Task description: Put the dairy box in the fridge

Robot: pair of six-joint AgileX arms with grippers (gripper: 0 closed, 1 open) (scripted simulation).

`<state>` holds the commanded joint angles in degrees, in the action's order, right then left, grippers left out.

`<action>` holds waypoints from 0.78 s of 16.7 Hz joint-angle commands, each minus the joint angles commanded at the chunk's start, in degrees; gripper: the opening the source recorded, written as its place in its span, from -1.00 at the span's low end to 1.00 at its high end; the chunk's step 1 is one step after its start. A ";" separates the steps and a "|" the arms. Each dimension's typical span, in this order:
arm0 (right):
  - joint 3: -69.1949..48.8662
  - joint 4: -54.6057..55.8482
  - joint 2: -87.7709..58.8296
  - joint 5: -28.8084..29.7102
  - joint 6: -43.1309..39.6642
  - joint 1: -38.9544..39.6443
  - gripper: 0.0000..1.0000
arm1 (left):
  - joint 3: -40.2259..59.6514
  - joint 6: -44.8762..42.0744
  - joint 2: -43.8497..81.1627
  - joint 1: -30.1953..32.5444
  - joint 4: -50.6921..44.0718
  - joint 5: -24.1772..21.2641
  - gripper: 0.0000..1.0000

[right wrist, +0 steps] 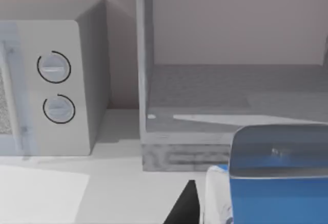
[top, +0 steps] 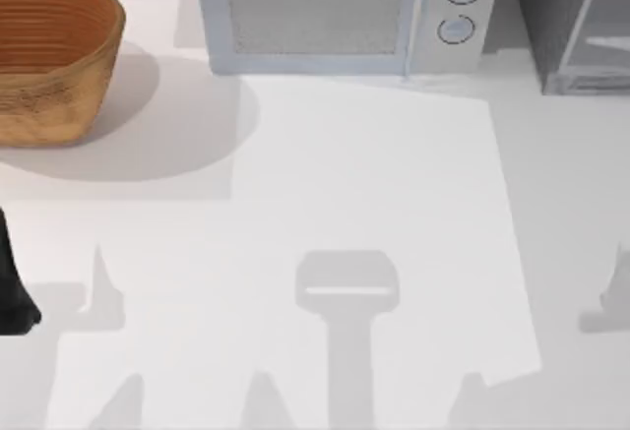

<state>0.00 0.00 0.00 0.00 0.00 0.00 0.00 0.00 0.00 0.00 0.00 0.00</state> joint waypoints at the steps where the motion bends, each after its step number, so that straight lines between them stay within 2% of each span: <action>1: 0.00 0.00 0.00 0.00 0.00 0.00 -1.00 | 0.00 0.00 0.00 0.00 0.00 0.00 1.00; 7: -2.49 2.99 -3.80 -0.70 0.21 -0.32 -1.00 | 0.00 0.00 0.00 0.00 0.00 0.00 1.00; 13: -15.06 18.50 -27.28 -4.18 0.46 -3.88 -1.00 | 0.00 0.00 0.00 0.00 0.00 0.00 1.00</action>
<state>-15.06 18.50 -27.28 -4.18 0.46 -3.88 0.00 0.00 0.00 0.00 0.00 0.00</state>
